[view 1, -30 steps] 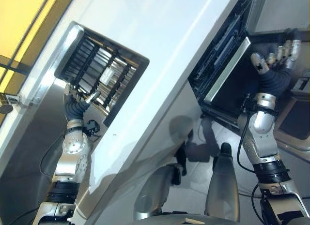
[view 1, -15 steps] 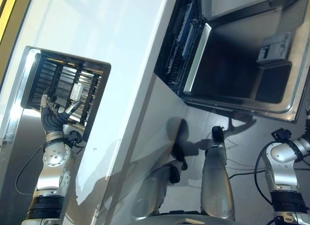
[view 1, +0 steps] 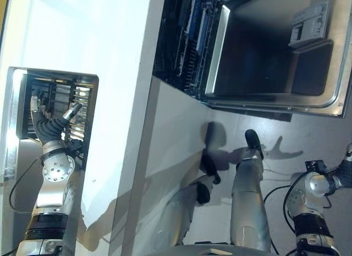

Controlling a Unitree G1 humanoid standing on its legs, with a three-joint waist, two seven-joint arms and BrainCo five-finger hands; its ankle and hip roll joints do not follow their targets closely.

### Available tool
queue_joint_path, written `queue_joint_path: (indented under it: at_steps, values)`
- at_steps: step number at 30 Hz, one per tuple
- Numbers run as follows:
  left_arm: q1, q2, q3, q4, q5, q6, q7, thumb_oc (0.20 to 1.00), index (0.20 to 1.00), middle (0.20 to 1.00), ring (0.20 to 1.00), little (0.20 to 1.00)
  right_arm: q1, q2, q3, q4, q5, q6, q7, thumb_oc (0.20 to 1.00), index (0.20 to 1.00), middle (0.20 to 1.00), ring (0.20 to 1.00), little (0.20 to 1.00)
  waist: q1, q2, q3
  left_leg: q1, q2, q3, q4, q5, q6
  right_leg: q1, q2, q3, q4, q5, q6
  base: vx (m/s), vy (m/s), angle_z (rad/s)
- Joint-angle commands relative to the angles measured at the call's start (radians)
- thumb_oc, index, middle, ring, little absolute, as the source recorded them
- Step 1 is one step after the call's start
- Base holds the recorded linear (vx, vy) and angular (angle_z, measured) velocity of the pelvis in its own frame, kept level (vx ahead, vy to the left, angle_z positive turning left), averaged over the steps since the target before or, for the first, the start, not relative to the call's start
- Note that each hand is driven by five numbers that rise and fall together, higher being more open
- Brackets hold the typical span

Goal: Pick up plates and place into dishwasher.

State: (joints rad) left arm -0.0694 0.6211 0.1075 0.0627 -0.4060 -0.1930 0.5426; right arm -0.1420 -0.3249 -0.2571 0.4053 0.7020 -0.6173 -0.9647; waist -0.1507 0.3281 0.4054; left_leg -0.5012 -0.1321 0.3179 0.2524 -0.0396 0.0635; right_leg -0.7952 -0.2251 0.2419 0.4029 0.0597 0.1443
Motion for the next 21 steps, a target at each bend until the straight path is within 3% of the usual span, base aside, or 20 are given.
queue_joint_path:
  at_steps: [1,7,8,9,10,14,18,19,21]
  values:
    - [-0.053,-0.127,-0.167,-0.068,0.066,-0.060,0.011,1.000,1.000,1.000,1.000,1.000,-0.070,-0.067,-0.019,-0.031,0.104,-0.131,0.099,1.000,1.000,1.000,1.000,1.000,-0.056,0.154,0.115,-0.125,-0.006,-0.077,0.193,-0.042,-0.042,-0.038,-0.010,-0.027,0.141,-0.069,-0.074,-0.03,-0.079,-0.02]
    - [-0.098,-0.098,-0.222,-0.066,0.081,-0.041,0.055,1.000,1.000,1.000,1.000,1.000,-0.240,-0.066,0.024,0.019,0.226,-0.201,0.303,1.000,1.000,1.000,1.000,1.000,-0.032,0.192,0.115,-0.177,-0.007,-0.071,0.251,-0.073,-0.047,-0.108,-0.012,-0.015,0.244,-0.136,-0.085,-0.01,-0.072,0.05]
    - [-0.102,-0.092,-0.224,-0.063,0.086,-0.041,0.066,1.000,1.000,1.000,1.000,1.000,-0.265,-0.063,0.039,0.008,0.242,-0.202,0.342,1.000,1.000,1.000,1.000,1.000,-0.032,0.192,0.115,-0.202,-0.004,-0.060,0.256,-0.056,-0.044,-0.137,-0.013,-0.014,0.257,-0.122,-0.088,0.05,-0.062,0.08]
    - [-0.104,-0.087,-0.229,-0.063,0.084,-0.041,0.071,1.000,1.000,1.000,1.000,1.000,-0.287,-0.067,0.049,0.003,0.233,-0.198,0.345,1.000,1.000,1.000,1.000,1.000,-0.028,0.192,0.115,-0.198,-0.005,-0.067,0.270,-0.076,-0.050,-0.135,-0.015,-0.010,0.275,-0.147,-0.086,-0.08,-0.071,0.08]
    - [-0.107,-0.085,-0.230,-0.061,0.088,-0.044,0.080,1.000,1.000,1.000,1.000,1.000,-0.308,-0.066,0.059,-0.008,0.219,-0.193,0.356,1.000,1.000,1.000,1.000,1.000,-0.028,0.192,0.115,-0.220,-0.003,-0.055,0.271,-0.060,-0.047,-0.162,-0.016,-0.009,0.279,-0.129,-0.089,-0.02,-0.058,0.06]
    - [-0.095,-0.072,-0.234,-0.061,0.100,-0.068,0.083,1.000,1.000,1.000,1.000,1.000,-0.339,-0.075,0.086,-0.026,0.348,-0.110,0.628,1.000,1.000,1.000,1.000,1.000,-0.015,0.192,0.115,-0.236,-0.001,-0.066,0.302,-0.087,-0.060,-0.182,-0.015,-0.004,0.318,-0.168,-0.084,0.01,-0.069,0.00]
    - [-0.103,-0.056,-0.228,-0.088,0.091,-0.058,0.074,1.000,1.000,1.000,1.000,1.000,-0.381,-0.110,0.100,-0.015,0.359,-0.074,0.699,1.000,1.000,1.000,1.000,1.000,-0.003,0.192,0.115,-0.256,0.002,-0.073,0.314,-0.087,-0.057,-0.202,-0.012,-0.017,0.342,-0.175,-0.088,-0.05,-0.072,0.06]
    - [-0.112,-0.051,-0.233,-0.092,0.088,-0.048,0.078,1.000,1.000,1.000,1.000,1.000,-0.391,-0.118,0.101,-0.010,0.363,-0.075,0.692,1.000,1.000,1.000,1.000,1.000,-0.003,0.192,0.115,-0.254,0.002,-0.078,0.320,-0.096,-0.059,-0.200,-0.011,-0.020,0.353,-0.189,-0.088,-0.05,-0.047,0.08]
    - [-0.138,-0.048,-0.248,-0.090,0.086,-0.032,0.093,1.000,1.000,1.000,1.000,1.000,-0.421,-0.133,0.101,0.004,0.377,-0.102,0.629,1.000,1.000,1.000,1.000,1.000,-0.005,0.192,0.115,-0.275,0.005,-0.071,0.315,-0.071,-0.053,-0.221,-0.010,-0.026,0.350,-0.161,-0.092,-0.06,-0.037,0.07]
